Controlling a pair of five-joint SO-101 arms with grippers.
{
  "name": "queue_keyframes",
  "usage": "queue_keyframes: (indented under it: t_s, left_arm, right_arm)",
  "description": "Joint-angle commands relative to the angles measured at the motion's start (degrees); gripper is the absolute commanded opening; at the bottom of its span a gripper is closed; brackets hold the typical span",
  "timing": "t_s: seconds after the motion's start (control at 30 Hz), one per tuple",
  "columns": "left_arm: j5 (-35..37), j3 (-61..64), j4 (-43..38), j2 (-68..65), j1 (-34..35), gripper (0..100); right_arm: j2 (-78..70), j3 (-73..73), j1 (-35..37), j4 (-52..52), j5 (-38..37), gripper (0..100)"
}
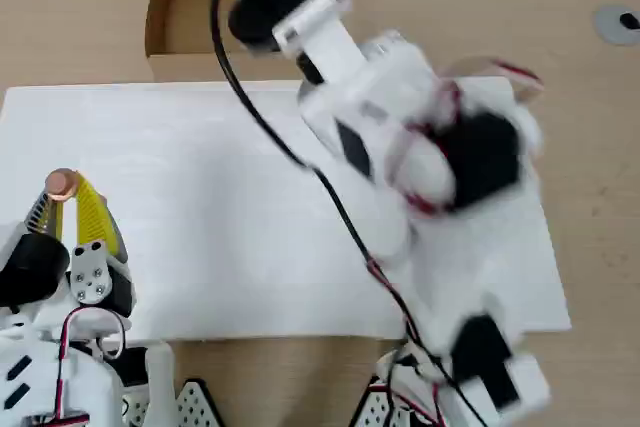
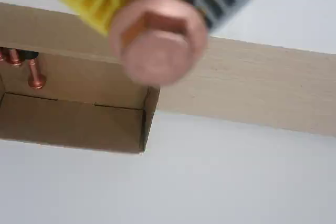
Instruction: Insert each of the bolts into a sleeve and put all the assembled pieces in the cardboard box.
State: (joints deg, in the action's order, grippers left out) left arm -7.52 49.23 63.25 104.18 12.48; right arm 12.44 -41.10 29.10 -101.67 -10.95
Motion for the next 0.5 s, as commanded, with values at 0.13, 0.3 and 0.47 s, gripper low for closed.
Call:
queue_keyframes:
  t_s: [0.13,0.3,0.47]
  left_arm:
    - [-0.26,-0.97,0.0,0.22,0.18,1]
    - [-0.35,-0.7,-0.35,0.13,0.44,1]
    - [-0.18,-0.62,-0.35,-0.13,0.26,1]
  right_arm:
    - [19.21,16.84,1.63,-0.79,0.79,1.0]
    - [28.35,35.74,1.63,-0.7,0.79,1.0]
    - [35.65,51.47,1.71,3.6,0.88,1.0]
